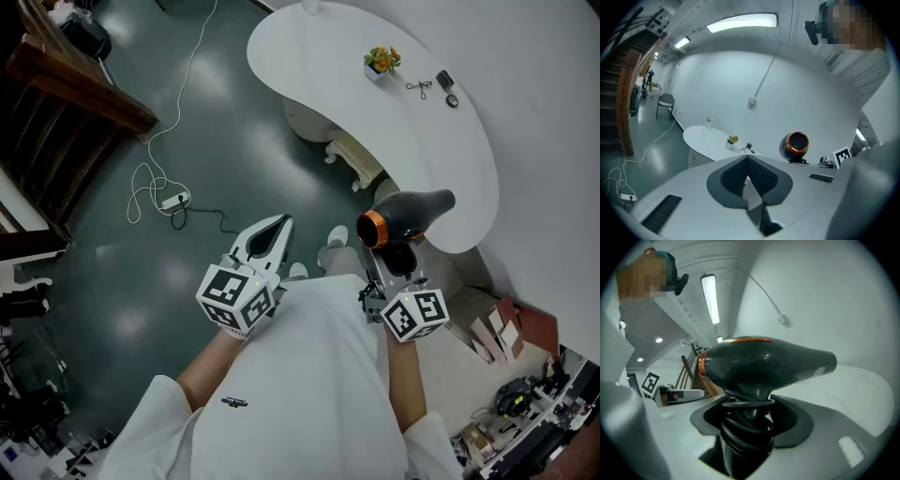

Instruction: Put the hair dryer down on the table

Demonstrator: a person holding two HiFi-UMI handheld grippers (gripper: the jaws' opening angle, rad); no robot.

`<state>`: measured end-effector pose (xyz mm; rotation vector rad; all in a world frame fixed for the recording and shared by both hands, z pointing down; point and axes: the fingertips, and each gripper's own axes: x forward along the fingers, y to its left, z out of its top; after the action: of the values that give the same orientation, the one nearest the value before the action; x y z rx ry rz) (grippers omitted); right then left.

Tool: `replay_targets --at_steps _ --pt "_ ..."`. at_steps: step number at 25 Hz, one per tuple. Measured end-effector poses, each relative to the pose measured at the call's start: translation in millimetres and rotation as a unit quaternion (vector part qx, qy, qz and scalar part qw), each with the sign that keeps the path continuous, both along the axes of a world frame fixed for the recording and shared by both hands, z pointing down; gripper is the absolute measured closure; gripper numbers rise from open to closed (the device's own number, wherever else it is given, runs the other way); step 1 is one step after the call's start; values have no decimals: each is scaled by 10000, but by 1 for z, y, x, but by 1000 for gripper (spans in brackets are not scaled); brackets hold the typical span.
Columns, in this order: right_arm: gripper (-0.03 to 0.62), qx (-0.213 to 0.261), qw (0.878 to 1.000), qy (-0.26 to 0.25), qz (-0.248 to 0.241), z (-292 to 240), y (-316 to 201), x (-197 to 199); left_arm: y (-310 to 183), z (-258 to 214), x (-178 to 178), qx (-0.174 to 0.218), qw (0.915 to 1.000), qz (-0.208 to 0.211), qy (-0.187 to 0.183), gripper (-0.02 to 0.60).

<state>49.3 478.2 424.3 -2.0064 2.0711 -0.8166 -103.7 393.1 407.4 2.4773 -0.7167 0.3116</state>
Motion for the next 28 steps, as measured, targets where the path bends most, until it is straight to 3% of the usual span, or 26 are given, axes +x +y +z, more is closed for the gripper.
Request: replay_targets --at_steps 8,22,28 --pt "315 192 9998 42 -82 -39 -7 6 -6 -22 -18 67 9981 -601 92 574" --pt "315 398 9971 -250 -599 -61 -25 42 -6 -27 14 277 9940 -1055 32 574" --pt "315 436 9946 -592 -728 -56 -26 62 5 -21 26 250 9910 -1317 -59 574"
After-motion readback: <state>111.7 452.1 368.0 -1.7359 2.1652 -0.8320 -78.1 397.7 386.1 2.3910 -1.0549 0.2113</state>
